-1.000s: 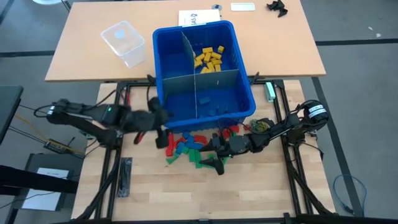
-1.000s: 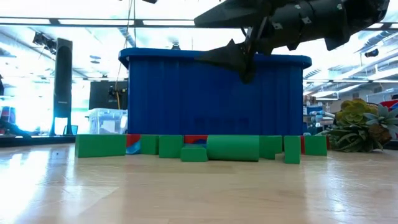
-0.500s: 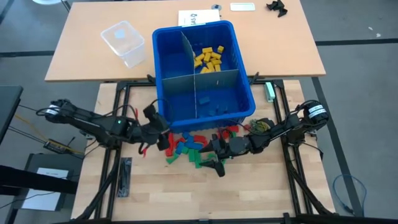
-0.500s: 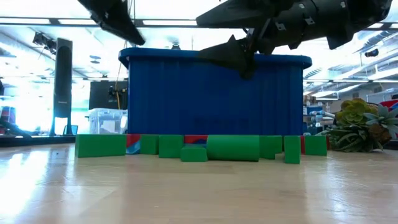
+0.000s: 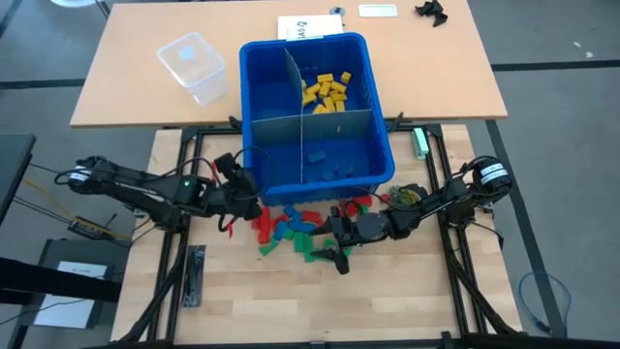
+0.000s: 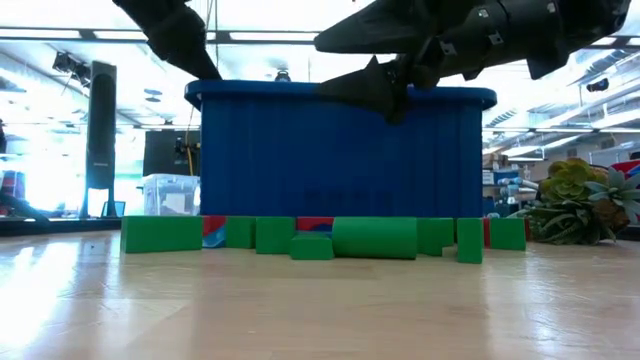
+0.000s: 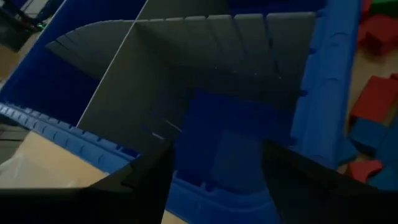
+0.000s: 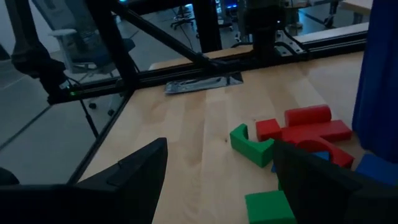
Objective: Sort Items/Unsort Items
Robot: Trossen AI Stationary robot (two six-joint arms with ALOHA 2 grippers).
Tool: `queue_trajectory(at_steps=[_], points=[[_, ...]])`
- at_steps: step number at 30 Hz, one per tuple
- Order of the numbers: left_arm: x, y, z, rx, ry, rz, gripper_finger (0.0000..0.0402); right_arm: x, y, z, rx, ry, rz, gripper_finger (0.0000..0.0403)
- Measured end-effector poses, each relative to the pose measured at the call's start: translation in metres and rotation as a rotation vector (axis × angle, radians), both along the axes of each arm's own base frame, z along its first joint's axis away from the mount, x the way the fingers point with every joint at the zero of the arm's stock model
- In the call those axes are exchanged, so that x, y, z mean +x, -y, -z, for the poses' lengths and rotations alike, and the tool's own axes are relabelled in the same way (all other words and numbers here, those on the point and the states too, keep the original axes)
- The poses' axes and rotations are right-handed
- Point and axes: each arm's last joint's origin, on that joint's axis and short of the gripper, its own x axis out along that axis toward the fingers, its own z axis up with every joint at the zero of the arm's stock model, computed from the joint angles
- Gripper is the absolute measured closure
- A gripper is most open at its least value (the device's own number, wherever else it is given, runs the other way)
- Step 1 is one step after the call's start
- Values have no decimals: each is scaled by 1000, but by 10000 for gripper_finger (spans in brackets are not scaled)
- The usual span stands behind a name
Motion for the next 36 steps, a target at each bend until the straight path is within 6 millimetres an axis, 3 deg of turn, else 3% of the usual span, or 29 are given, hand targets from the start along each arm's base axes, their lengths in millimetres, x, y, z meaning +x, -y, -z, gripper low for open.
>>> queue_trajectory(at_steps=[6,10,16,23,31,36], points=[[-2,19,-32,-69,149,74,157,0,-4,-4,16,45,-22,112],[-5,38,-35,-175,198,149,157,0,-5,-14,63,132,-29,112],[-18,70,5,-364,211,189,157,3,-4,-7,-74,38,45,112],[-14,83,53,-493,182,177,157,29,5,-2,-255,-271,117,112],[3,93,79,-485,132,158,157,61,16,23,-331,-374,219,112],[8,96,84,-499,132,160,157,68,21,39,-501,-419,343,112]])
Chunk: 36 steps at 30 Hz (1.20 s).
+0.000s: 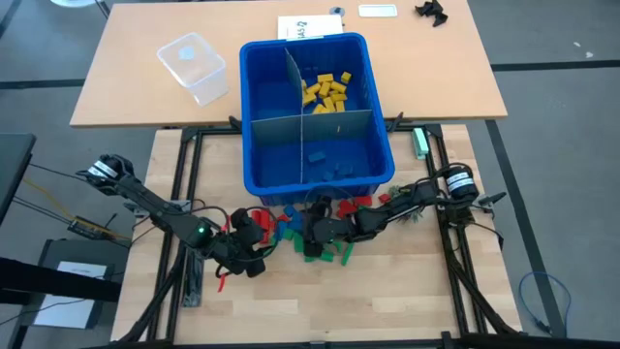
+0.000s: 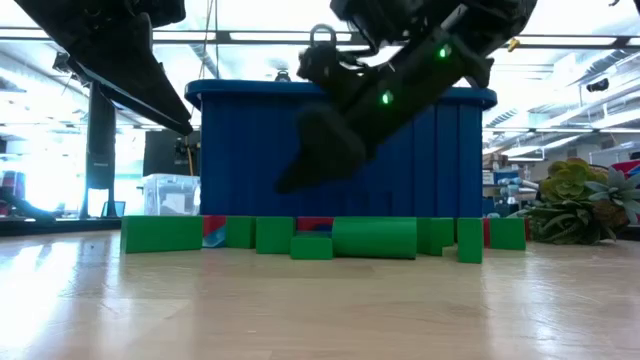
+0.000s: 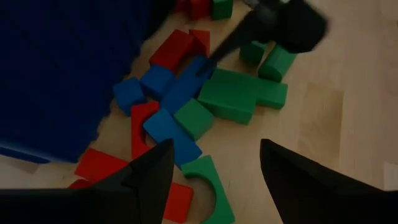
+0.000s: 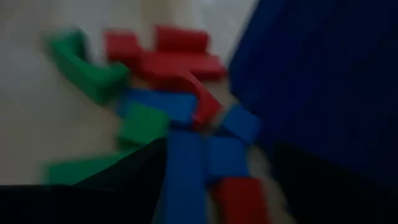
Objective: Sort Items/Unsort Items
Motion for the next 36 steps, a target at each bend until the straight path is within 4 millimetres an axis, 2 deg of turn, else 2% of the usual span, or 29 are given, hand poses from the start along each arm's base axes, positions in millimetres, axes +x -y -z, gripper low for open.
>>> queue_trajectory(at_steps=[5,9,12,17,22,26,30,36], points=[[0,1,0,-29,5,-10,157,1,1,13,-138,-81,-37,112],[1,1,-1,-37,14,-10,157,1,-9,22,-118,-125,-144,112],[2,1,-2,-41,23,-10,157,-1,-20,22,-103,-117,-201,112],[2,1,-2,-39,22,-8,157,-3,-27,20,-72,-103,-203,112],[2,2,-2,-40,26,-7,157,-1,-9,24,120,-100,-104,113],[2,2,-2,-38,26,-6,157,2,1,24,267,-111,-179,125],[2,2,-2,-38,26,-6,157,2,12,25,253,-106,-95,140],[2,2,-2,-38,26,-6,157,2,22,26,248,-122,-59,152]])
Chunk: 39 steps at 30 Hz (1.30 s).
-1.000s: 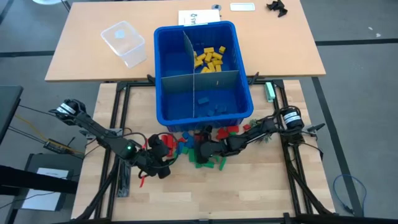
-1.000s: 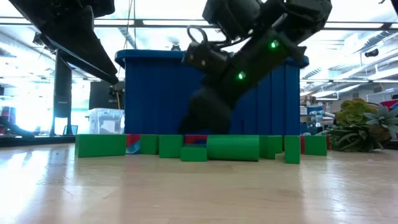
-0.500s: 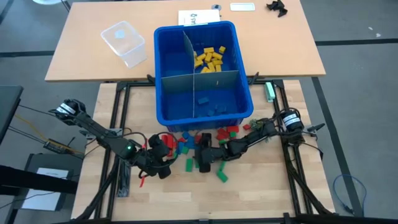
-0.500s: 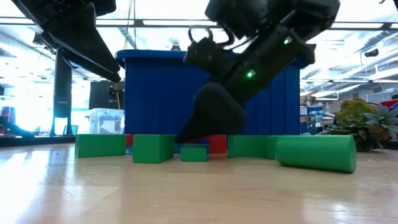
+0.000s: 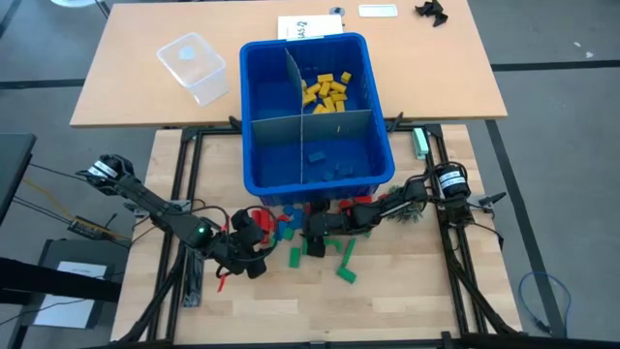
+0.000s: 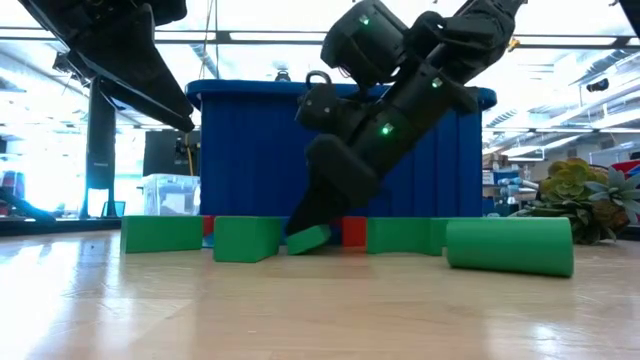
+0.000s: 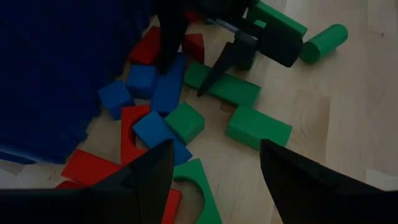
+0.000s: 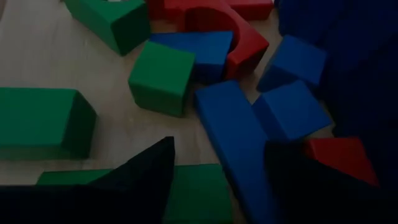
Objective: Sort Items/Unsort Items
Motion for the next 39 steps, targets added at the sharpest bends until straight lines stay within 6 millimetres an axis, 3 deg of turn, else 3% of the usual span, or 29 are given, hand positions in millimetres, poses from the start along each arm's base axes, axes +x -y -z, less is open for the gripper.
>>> queue_trajectory(at_steps=[13,17,25,29,39], points=[[0,0,0,3,3,-3,157,-1,7,1,-68,-36,-29,165],[0,0,0,3,4,-3,157,-1,-2,2,48,-30,-87,170],[0,0,0,2,4,-3,157,-1,-19,-10,13,-20,-157,174],[0,0,0,2,5,-2,157,4,-12,-22,-45,17,-153,174],[1,0,-1,-3,18,0,157,-3,15,-8,-21,-128,-246,170]])
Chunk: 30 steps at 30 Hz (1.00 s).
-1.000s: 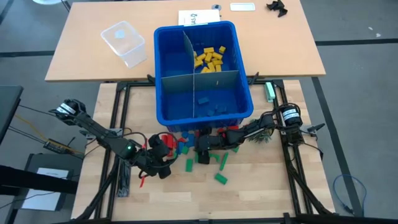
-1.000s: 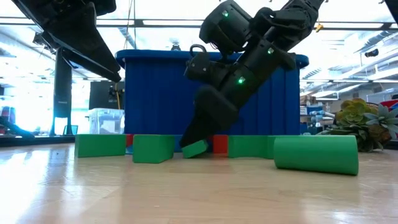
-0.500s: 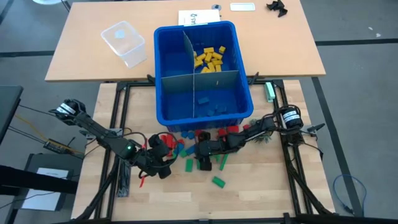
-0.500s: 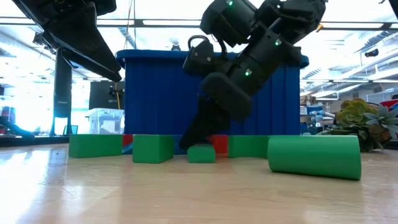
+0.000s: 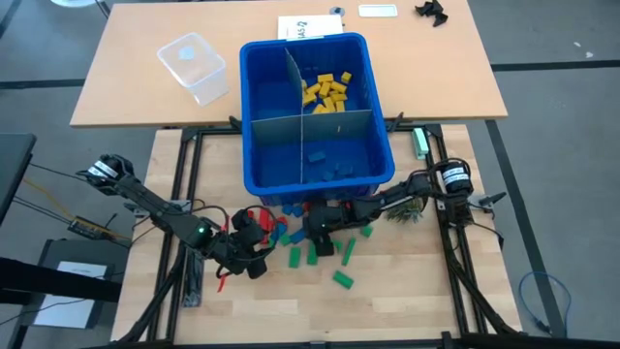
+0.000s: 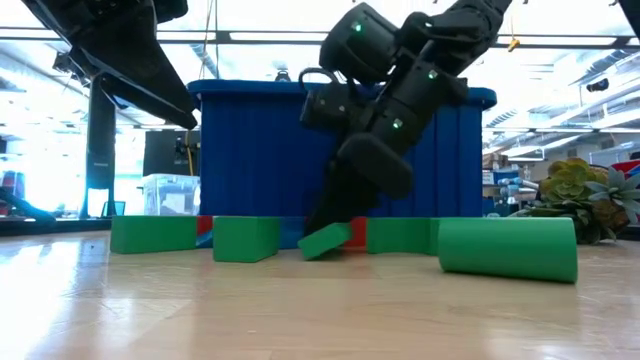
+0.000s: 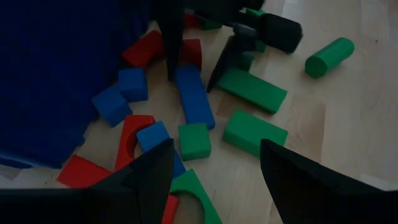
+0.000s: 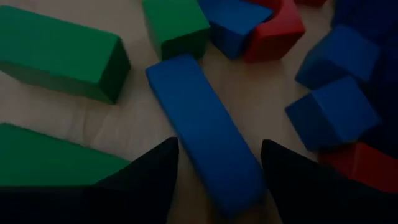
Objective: Sort Items/Unsort Items
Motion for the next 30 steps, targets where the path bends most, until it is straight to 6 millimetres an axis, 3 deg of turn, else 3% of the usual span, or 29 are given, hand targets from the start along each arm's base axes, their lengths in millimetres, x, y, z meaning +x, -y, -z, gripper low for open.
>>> queue_trajectory(at_steps=[8,17,24,30], points=[[1,0,0,-4,6,-1,157,-3,9,4,72,-24,-1,169],[2,1,-2,1,18,11,156,-6,5,6,178,-52,55,155],[2,1,-2,4,16,14,156,-6,-3,5,137,-45,41,130],[2,1,-1,7,15,15,157,-3,-3,-19,103,10,-10,117]])
